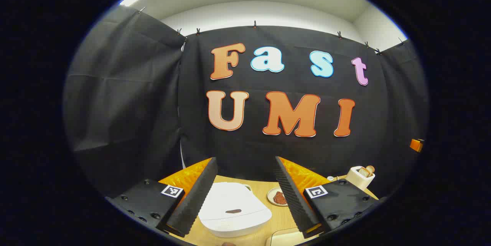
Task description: Close the left gripper, press the button to open the rice cooker; take a wooden spoon from the chopstick holder with the right hand, scoop a spoonful of rice and pour it into the rice cooker, then put the wooden spoon back into the chopstick holder.
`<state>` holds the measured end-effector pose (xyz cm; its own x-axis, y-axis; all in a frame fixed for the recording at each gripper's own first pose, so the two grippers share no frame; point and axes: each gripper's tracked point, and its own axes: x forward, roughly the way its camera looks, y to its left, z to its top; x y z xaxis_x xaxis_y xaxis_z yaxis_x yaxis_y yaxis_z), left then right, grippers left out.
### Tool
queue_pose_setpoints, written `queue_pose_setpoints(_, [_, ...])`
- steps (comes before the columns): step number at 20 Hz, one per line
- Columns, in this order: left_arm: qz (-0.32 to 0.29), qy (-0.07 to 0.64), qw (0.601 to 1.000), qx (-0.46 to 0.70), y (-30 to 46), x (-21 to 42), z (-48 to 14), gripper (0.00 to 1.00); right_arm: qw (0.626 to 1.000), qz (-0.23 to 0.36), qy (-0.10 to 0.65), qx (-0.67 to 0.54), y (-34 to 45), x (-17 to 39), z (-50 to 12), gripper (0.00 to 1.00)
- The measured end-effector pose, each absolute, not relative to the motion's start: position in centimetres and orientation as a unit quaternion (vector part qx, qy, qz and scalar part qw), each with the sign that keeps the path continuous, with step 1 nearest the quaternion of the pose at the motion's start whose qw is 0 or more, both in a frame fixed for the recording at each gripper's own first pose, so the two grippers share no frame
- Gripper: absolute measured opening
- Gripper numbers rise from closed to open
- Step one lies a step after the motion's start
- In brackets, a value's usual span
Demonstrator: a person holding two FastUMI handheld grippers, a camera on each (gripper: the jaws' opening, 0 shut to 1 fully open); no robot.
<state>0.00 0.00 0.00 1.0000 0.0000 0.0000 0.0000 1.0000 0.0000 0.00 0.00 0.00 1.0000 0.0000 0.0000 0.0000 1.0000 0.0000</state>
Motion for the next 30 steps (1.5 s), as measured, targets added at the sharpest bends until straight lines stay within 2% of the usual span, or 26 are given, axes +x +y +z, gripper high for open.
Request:
queue_pose_setpoints(8, [0.013,-0.004,1.0,0.007,-2.1,-0.1,0.7,1.0,0.998,0.012,-0.003,-0.054,-1.5,0.3,0.4,0.95])
queue_pose_setpoints(14, [-0.018,-0.011,1.0,-0.005,-4.7,-0.8,1.1,1.0,0.998,0.025,0.003,-0.051,-2.4,0.9,0.5,0.95])
queue_pose_setpoints(19, [-0.019,-0.008,1.0,0.002,-4.3,-1.0,1.0,0.97,0.999,0.022,0.002,-0.044,-2.2,0.4,0.4,0.95])
queue_pose_setpoints(24, [-0.016,0.004,1.0,-0.002,-3.4,-0.9,0.3,1.0,0.998,0.018,0.005,-0.063,-2.0,-0.2,-0.1,0.95])
queue_pose_setpoints(26, [-0.015,0.01,1.0,-0.011,-3.1,-0.9,-0.2,0.96,0.998,0.026,0.005,-0.064,-1.4,-0.3,-0.3,0.95])
queue_pose_setpoints(30, [-0.006,0.013,1.0,-0.024,-2.2,-1.1,-0.4,0.39,0.997,0.034,0.006,-0.07,-0.8,0.0,-0.4,0.95])
